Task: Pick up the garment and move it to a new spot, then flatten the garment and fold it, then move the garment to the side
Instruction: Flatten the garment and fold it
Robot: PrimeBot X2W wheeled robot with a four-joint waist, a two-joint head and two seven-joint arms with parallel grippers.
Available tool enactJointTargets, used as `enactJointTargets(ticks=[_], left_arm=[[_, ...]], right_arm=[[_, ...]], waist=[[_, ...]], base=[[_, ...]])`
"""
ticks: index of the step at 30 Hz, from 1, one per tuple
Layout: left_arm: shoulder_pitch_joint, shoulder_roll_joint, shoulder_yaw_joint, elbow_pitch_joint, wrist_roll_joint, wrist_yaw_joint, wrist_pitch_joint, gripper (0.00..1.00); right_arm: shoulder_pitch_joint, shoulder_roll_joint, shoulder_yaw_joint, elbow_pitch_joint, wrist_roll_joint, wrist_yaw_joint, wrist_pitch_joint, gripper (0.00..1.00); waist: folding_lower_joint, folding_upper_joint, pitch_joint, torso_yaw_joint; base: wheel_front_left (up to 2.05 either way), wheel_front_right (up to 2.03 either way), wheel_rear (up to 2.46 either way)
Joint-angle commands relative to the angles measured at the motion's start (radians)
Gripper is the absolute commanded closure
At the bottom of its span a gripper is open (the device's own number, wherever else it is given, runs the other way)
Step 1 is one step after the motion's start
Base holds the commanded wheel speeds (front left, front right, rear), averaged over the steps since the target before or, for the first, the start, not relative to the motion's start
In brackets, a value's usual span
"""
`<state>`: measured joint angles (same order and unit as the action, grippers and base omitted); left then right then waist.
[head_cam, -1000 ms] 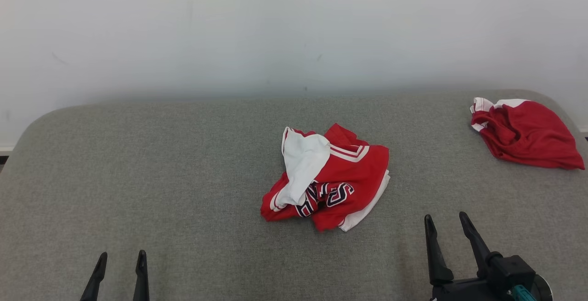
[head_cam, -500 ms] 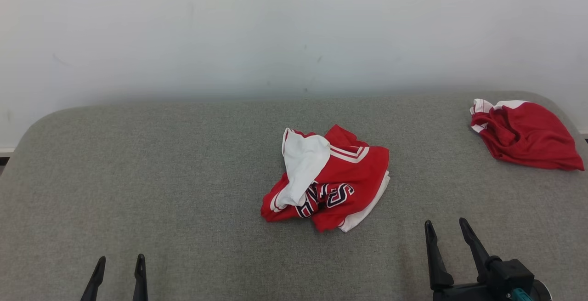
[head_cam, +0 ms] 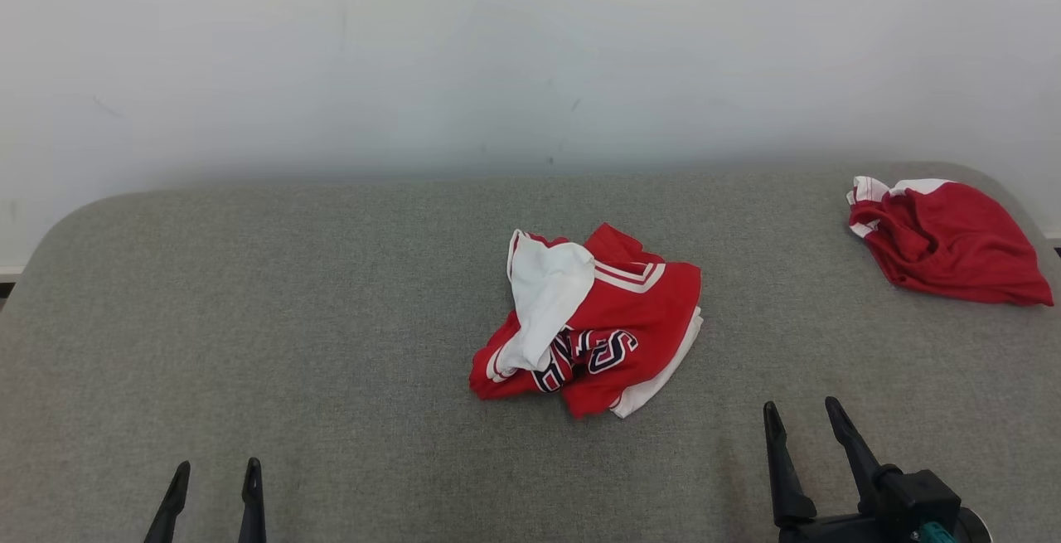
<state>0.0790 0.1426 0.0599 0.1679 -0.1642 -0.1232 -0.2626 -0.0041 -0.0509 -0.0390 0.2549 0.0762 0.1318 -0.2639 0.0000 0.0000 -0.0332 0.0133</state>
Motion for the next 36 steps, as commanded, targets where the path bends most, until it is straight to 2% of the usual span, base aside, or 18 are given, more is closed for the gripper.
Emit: enactJointTargets(ticks=[1, 36], left_arm=[[0.008, 0.003, 0.0, -0.005, -0.002, 0.0, -0.003, 0.0], [0.005, 0.003, 0.015, -0.012, -0.011, -0.008, -0.003, 0.0]], right_arm=[[0.006, 0.002, 0.002, 0.002, 0.004, -0.003, 0.0, 0.0], [0.003, 0.002, 0.007, 0.005, -0.001, -0.003, 0.0, 0.0]], waist=[[0.0, 0.0, 0.0, 0.0], [0.0, 0.0, 0.001, 0.0]], base=[[0.0, 0.0, 0.0], [0.0, 0.0, 0.0]])
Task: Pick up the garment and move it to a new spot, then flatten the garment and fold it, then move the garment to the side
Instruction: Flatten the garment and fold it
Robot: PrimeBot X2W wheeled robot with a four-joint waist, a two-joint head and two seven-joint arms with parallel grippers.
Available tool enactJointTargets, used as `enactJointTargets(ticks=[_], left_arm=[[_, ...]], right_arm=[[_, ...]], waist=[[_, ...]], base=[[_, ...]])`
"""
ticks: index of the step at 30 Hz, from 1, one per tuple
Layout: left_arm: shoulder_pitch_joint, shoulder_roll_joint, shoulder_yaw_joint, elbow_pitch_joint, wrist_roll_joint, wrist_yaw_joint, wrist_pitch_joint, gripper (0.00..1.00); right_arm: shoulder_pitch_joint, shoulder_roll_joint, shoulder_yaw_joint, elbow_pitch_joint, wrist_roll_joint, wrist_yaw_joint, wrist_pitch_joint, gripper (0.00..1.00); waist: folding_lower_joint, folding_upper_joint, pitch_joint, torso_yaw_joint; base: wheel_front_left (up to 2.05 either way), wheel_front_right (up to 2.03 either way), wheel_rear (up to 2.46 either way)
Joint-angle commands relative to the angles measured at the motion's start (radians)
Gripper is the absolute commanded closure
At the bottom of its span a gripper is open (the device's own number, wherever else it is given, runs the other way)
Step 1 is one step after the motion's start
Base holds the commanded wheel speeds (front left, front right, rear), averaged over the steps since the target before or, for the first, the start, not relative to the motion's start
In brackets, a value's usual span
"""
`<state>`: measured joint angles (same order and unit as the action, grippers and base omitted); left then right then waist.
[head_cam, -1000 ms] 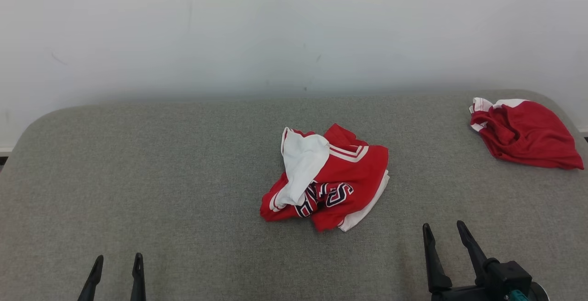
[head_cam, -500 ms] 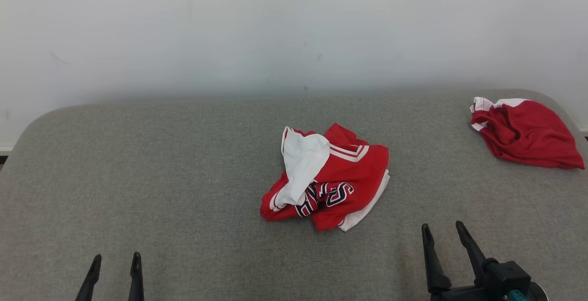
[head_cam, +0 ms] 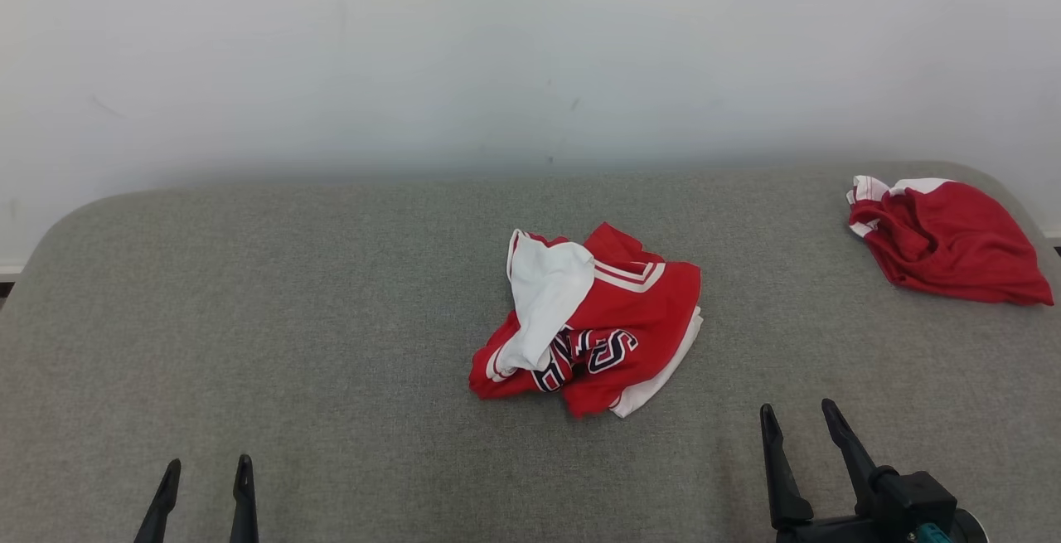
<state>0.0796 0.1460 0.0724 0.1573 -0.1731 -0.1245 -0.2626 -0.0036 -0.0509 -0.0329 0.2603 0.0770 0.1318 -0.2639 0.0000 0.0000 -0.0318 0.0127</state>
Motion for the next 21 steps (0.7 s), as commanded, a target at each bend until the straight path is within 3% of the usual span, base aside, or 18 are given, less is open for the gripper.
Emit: enactJointTargets(ticks=[1, 21], left_arm=[[0.005, -0.001, 0.003, -0.002, -0.002, -0.006, -0.003, 0.0], [0.001, -0.005, 0.002, -0.001, -0.003, -0.005, -0.003, 0.0]], right_arm=[[0.002, 0.002, 0.0, 0.0, -0.002, -0.003, 0.0, 0.0], [0.006, 0.002, -0.002, 0.001, -0.005, -0.003, 0.0, 0.0]], waist=[[0.0, 0.0, 0.0, 0.001], [0.0, 0.0, 0.008, 0.003]], base=[[0.0, 0.0, 0.0], [0.0, 0.0, 0.0]])
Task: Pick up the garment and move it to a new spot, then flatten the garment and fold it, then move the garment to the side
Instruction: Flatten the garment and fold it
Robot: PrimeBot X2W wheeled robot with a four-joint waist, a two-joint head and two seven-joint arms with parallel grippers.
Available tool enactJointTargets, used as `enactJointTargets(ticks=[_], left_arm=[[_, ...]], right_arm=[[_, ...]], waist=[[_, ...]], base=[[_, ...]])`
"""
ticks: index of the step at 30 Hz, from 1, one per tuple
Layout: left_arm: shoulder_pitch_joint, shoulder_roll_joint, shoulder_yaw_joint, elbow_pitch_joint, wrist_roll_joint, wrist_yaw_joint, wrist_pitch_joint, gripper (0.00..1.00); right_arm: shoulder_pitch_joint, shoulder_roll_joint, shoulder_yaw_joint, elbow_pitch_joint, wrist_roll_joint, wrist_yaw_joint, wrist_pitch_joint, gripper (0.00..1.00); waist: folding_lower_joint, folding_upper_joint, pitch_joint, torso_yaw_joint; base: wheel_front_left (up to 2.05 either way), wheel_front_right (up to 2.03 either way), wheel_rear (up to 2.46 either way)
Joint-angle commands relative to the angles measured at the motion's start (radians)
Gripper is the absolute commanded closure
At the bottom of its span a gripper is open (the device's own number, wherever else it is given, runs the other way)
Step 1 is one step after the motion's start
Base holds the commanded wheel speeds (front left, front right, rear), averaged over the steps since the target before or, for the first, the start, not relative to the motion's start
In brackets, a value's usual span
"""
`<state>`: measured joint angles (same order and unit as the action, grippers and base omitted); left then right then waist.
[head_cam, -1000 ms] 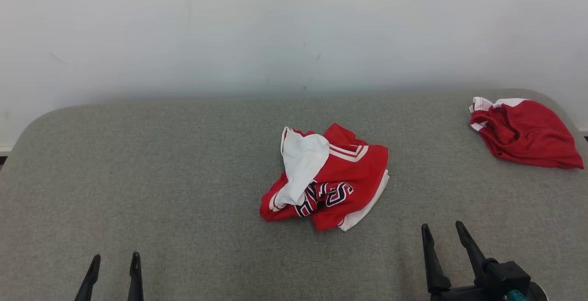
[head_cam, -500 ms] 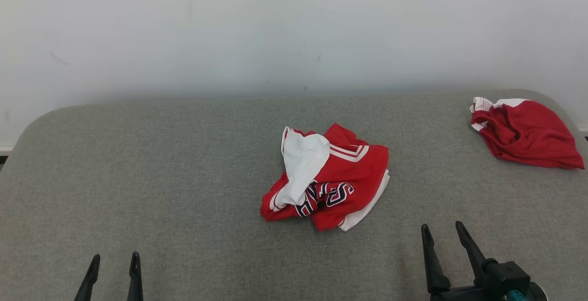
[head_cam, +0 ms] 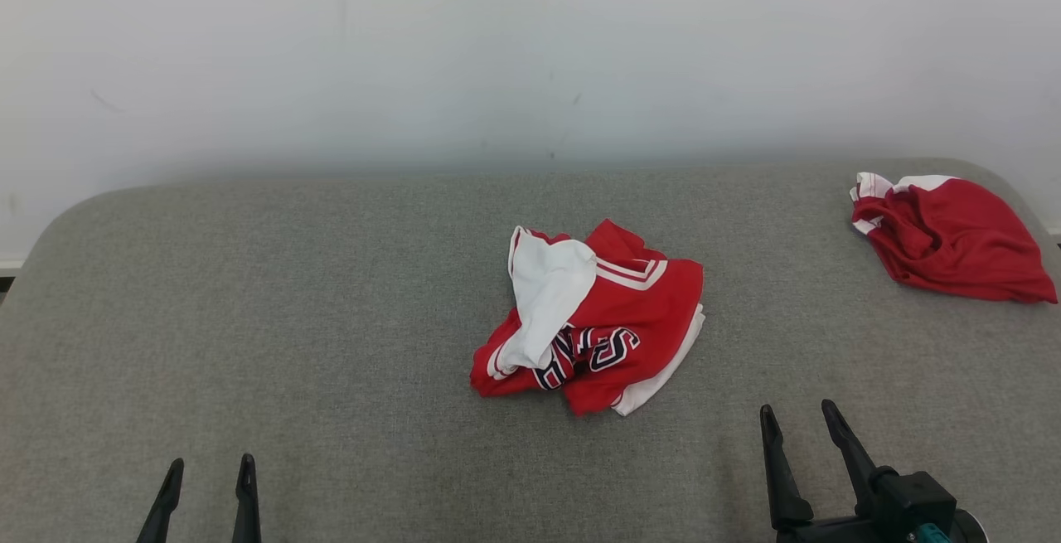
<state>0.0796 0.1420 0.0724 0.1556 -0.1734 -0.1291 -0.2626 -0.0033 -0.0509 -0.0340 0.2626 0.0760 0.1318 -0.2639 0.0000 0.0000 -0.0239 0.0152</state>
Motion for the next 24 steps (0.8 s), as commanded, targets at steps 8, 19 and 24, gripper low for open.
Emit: enactJointTargets(ticks=[8, 19, 24], left_arm=[[-0.001, -0.003, -0.002, 0.0, 0.002, -0.001, -0.003, 0.0], [-0.01, -0.008, 0.001, 0.001, 0.0, -0.001, -0.003, 0.0], [-0.019, -0.015, -0.007, 0.0, 0.003, -0.001, -0.003, 0.0]], right_arm=[[0.005, 0.002, 0.001, 0.0, -0.004, -0.003, 0.0, 0.0], [-0.065, -0.011, 0.03, 0.003, -0.024, -0.003, 0.0, 0.0], [-0.164, -0.051, 0.067, 0.045, -0.03, -0.003, 0.0, 0.0]], waist=[[0.0, 0.0, 0.001, 0.002], [0.0, 0.0, 0.008, 0.007], [0.0, 0.0, 0.019, 0.018]], base=[[0.0, 0.0, 0.0], [0.0, 0.0, 0.0], [0.0, 0.0, 0.0]])
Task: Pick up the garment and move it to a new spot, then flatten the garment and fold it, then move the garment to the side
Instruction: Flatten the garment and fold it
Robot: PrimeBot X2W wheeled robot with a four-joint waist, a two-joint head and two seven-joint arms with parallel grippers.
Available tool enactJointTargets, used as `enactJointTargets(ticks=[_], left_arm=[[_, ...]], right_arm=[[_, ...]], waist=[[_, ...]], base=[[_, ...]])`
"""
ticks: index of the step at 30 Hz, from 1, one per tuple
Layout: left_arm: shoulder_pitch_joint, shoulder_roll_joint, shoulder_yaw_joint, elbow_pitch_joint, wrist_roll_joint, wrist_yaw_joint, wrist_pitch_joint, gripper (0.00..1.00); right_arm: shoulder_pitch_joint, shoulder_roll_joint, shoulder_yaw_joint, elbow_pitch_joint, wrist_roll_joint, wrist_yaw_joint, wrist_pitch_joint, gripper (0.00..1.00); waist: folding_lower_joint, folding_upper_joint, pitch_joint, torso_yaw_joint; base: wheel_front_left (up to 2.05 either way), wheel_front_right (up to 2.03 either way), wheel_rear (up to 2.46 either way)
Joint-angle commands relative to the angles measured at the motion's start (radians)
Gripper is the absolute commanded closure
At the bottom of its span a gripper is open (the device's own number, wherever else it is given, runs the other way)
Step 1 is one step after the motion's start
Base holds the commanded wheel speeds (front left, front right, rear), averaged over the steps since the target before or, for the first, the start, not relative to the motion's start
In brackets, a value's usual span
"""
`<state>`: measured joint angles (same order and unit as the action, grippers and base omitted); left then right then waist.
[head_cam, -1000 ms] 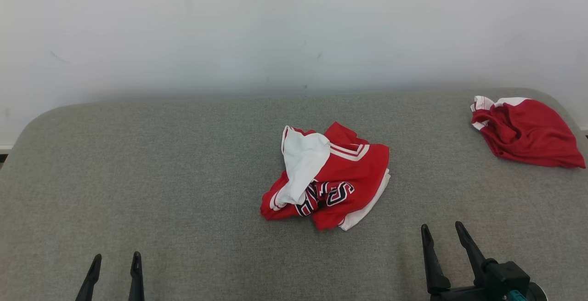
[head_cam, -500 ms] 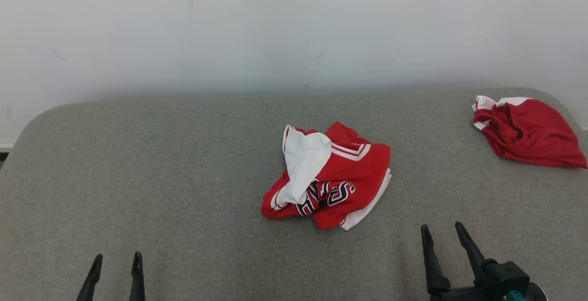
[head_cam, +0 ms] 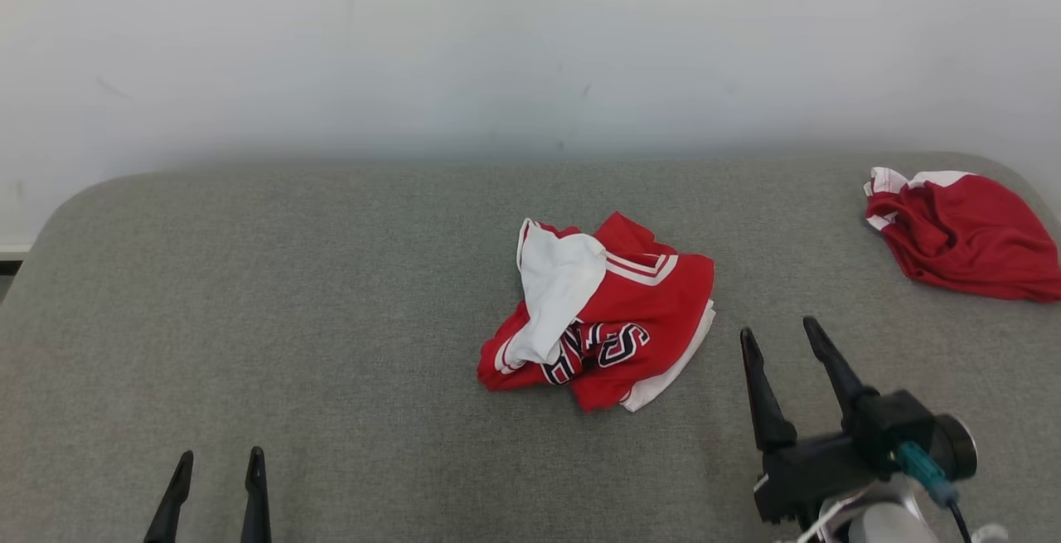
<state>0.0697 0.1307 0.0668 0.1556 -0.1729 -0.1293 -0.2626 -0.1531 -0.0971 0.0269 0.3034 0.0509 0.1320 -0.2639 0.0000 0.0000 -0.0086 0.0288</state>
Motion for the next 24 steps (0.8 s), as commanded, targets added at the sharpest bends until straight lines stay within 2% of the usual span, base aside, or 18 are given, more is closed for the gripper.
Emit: enactJointTargets(ticks=[1, 10, 17, 24], left_arm=[[-0.011, -0.005, -0.003, 0.001, 0.002, -0.001, -0.003, 0.0], [-0.045, -0.014, -0.031, 0.005, -0.001, 0.0, -0.003, 0.0], [-0.092, -0.015, -0.05, 0.004, -0.009, -0.001, -0.003, 0.0], [-0.145, -0.015, -0.084, 0.014, -0.021, -0.001, -0.003, 0.0]], right_arm=[[-0.035, -0.013, 0.012, 0.021, -0.005, -0.003, 0.0, 0.0], [-0.185, -0.08, 0.014, 0.185, 0.006, -0.003, 0.012, 0.0], [-0.288, -0.126, 0.016, 0.372, 0.017, -0.003, 0.014, 0.0], [-0.39, -0.138, 0.029, 0.577, 0.024, -0.003, 0.008, 0.0]], waist=[[0.0, 0.0, 0.006, 0.008], [0.0, 0.0, 0.062, 0.057], [0.0, 0.0, 0.132, 0.096], [0.0, 0.0, 0.187, 0.136]], base=[[0.0, 0.0, 0.0], [0.0, 0.0, 0.0], [0.0, 0.0, 0.0], [0.0, 0.0, 0.0]])
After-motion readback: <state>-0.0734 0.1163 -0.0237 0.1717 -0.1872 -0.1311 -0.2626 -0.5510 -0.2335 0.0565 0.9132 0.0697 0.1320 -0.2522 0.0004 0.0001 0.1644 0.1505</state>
